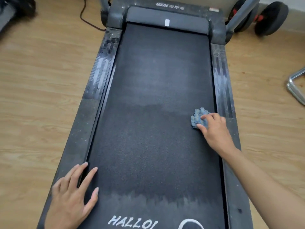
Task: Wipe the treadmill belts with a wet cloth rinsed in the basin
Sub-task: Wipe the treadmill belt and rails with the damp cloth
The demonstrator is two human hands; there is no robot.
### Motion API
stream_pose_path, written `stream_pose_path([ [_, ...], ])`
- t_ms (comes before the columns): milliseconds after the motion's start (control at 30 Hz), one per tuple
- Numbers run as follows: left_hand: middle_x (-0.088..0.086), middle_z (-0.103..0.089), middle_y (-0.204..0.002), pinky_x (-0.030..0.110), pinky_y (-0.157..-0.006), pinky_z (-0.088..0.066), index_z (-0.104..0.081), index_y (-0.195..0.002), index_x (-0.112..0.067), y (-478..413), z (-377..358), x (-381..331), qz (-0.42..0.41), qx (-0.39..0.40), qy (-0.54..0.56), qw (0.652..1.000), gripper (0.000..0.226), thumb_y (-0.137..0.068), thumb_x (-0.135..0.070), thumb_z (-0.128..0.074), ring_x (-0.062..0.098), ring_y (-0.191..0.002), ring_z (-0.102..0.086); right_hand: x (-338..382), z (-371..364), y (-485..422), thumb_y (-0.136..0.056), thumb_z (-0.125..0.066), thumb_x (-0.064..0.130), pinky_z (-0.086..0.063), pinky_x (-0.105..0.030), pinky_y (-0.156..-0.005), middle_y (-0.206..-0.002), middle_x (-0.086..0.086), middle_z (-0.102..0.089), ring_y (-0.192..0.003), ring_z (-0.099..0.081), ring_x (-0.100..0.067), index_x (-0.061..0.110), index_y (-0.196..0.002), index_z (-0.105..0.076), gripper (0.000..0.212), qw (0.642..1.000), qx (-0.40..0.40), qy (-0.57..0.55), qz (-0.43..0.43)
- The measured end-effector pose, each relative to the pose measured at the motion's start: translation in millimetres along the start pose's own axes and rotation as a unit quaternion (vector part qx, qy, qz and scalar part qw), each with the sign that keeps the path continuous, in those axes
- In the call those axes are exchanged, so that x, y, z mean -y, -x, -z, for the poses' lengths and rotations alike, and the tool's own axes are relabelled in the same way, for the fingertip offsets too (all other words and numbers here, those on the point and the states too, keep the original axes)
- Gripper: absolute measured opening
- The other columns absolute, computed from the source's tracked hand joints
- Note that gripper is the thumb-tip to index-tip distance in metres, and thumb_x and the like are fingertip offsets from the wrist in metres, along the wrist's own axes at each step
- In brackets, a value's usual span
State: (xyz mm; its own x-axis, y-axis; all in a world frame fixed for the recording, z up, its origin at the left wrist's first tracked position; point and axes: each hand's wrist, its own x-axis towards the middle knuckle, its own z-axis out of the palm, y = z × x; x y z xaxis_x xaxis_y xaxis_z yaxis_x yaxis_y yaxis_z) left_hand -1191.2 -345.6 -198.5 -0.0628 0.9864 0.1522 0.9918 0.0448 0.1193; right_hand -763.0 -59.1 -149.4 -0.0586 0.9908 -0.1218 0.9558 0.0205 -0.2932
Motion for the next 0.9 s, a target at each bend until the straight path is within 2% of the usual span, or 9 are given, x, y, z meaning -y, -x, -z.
stream_pose_path([
  [67,0.009,-0.054,-0.154,0.055,-0.103,-0.041,-0.067,-0.142,-0.021,2,3,0,0.008,0.03,0.009,0.999,0.06,-0.092,-0.051,-0.052,0.034,-0.141,-0.052,4,7,-9,-0.099,-0.066,0.035,-0.042,-0.043,-0.09,-0.13,-0.002,-0.052,-0.122,-0.041,-0.029,0.021,-0.132,-0.058,0.037,1.0,0.02,-0.003,-0.017],
  [133,0.007,-0.051,-0.156,0.054,-0.107,-0.038,-0.065,-0.144,-0.024,3,7,1,0.019,0.043,0.021,0.999,0.061,-0.092,-0.051,-0.052,0.032,-0.144,-0.049,8,9,-14,-0.098,-0.067,0.033,-0.044,-0.046,-0.094,-0.128,-0.004,-0.055,-0.122,-0.045,-0.034,0.022,-0.132,-0.06,0.037,0.999,0.027,0.006,-0.027],
  [233,0.007,-0.05,-0.158,0.053,-0.108,-0.038,-0.065,-0.145,-0.023,3,6,2,0.014,0.031,0.028,0.999,0.059,-0.092,-0.048,-0.055,0.03,-0.146,-0.047,12,8,-15,-0.096,-0.069,0.03,-0.045,-0.047,-0.099,-0.124,-0.009,-0.059,-0.117,-0.051,-0.04,0.02,-0.126,-0.066,0.032,0.999,0.015,0.022,-0.02],
  [433,0.005,-0.049,-0.16,0.051,-0.11,-0.038,-0.063,-0.146,-0.026,6,3,5,0.011,0.016,0.03,0.999,0.059,-0.092,-0.048,-0.058,0.029,-0.147,-0.047,24,0,-15,-0.094,-0.069,0.022,-0.048,-0.046,-0.094,-0.117,-0.014,-0.062,-0.109,-0.058,-0.043,0.013,-0.115,-0.07,0.023,0.999,-0.02,0.039,-0.03],
  [600,0.005,-0.05,-0.16,0.051,-0.11,-0.039,-0.064,-0.146,-0.026,7,2,6,0.01,0.01,0.035,0.999,0.059,-0.091,-0.047,-0.059,0.028,-0.147,-0.048,50,-9,-10,-0.094,-0.066,0.013,-0.047,-0.045,-0.091,-0.113,-0.02,-0.064,-0.105,-0.061,-0.044,0.007,-0.115,-0.074,0.023,0.998,-0.038,0.035,-0.024],
  [733,0.004,-0.051,-0.159,0.05,-0.109,-0.039,-0.064,-0.145,-0.026,7,1,6,0.012,0.002,0.045,0.999,0.058,-0.091,-0.046,-0.059,0.027,-0.147,-0.048,112,-31,-9,-0.094,-0.069,0.018,-0.047,-0.04,-0.086,-0.11,-0.013,-0.064,-0.105,-0.062,-0.038,0.014,-0.112,-0.076,0.02,0.999,-0.028,-0.014,0.035],
  [900,0.004,-0.051,-0.158,0.049,-0.109,-0.038,-0.065,-0.145,-0.027,7,-1,7,0.012,-0.005,0.048,0.999,0.058,-0.091,-0.045,-0.059,0.026,-0.147,-0.047,251,-82,-33,-0.093,-0.066,0.012,-0.046,-0.038,-0.082,-0.107,-0.012,-0.061,-0.101,-0.06,-0.035,0.009,-0.101,-0.074,0.013,0.984,0.019,-0.067,0.166],
])
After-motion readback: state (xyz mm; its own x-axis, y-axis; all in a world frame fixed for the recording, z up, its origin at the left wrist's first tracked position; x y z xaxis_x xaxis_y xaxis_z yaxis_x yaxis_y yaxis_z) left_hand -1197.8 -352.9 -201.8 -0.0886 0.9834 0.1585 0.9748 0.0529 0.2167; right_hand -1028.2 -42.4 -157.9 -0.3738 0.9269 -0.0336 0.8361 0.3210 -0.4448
